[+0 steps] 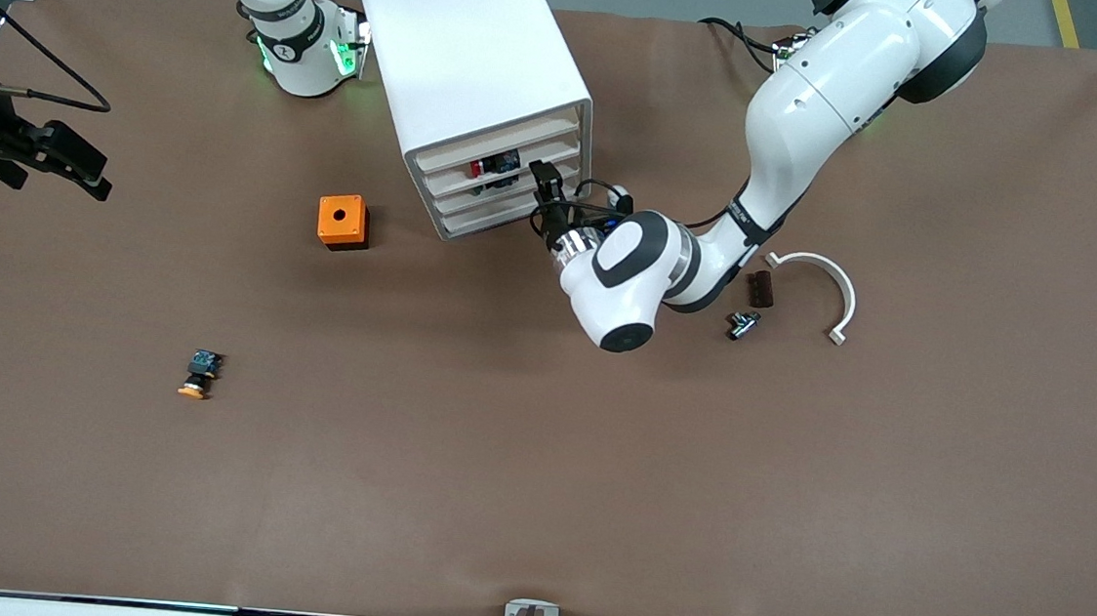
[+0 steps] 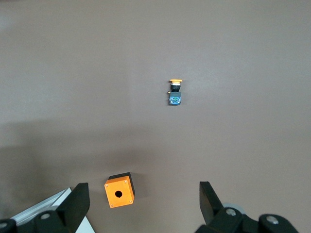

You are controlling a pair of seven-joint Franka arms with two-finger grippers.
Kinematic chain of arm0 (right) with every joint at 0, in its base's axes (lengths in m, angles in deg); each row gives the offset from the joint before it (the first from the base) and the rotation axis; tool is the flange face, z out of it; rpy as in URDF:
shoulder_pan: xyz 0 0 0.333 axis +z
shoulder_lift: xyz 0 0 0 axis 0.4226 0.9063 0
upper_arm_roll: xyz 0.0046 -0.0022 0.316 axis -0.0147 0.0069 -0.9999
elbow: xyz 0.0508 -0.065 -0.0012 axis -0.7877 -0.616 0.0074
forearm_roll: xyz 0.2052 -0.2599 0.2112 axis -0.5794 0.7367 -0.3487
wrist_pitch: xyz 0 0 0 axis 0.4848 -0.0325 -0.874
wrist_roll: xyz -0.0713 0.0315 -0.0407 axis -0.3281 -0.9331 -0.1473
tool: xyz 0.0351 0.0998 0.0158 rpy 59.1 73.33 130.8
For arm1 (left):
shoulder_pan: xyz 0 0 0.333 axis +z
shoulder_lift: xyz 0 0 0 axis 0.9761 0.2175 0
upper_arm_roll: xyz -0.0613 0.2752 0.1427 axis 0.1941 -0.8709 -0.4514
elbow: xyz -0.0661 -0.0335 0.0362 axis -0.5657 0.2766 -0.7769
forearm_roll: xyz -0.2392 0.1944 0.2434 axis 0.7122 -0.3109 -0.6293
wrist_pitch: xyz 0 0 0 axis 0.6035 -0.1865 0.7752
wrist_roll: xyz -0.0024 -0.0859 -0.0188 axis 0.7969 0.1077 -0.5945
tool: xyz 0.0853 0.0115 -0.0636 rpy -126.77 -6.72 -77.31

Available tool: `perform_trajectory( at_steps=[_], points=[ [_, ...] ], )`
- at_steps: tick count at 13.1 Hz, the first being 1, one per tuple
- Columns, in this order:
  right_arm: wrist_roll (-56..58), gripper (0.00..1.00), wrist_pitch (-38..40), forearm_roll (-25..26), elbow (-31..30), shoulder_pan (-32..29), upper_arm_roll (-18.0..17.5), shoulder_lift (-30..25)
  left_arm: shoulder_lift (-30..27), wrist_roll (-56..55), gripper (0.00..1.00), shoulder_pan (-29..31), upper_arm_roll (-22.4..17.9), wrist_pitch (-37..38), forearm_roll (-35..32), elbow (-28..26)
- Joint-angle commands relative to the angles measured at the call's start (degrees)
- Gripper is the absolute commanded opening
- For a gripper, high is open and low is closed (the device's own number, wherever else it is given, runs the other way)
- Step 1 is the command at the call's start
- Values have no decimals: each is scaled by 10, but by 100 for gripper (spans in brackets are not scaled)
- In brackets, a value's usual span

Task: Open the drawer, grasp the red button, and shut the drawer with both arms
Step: 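Grasp the drawer handle with the left gripper, then pull the drawer open with the left gripper while the right gripper approaches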

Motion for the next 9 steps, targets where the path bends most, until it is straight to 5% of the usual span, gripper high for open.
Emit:
perform_trajectory(
  at_steps=[1,5,9],
  points=[
    [-49,100,6,-1,2,16,-1,-2,9,-18,45,-19,-5,16,10,9],
    [-176,100,5,-5,2,51,-1,11,11,-17,5,-20,-5,15,10,9],
    [-307,100,0,-13,1,93,-3,40,8,-10,1,1,-6,15,-2,16]
  ],
)
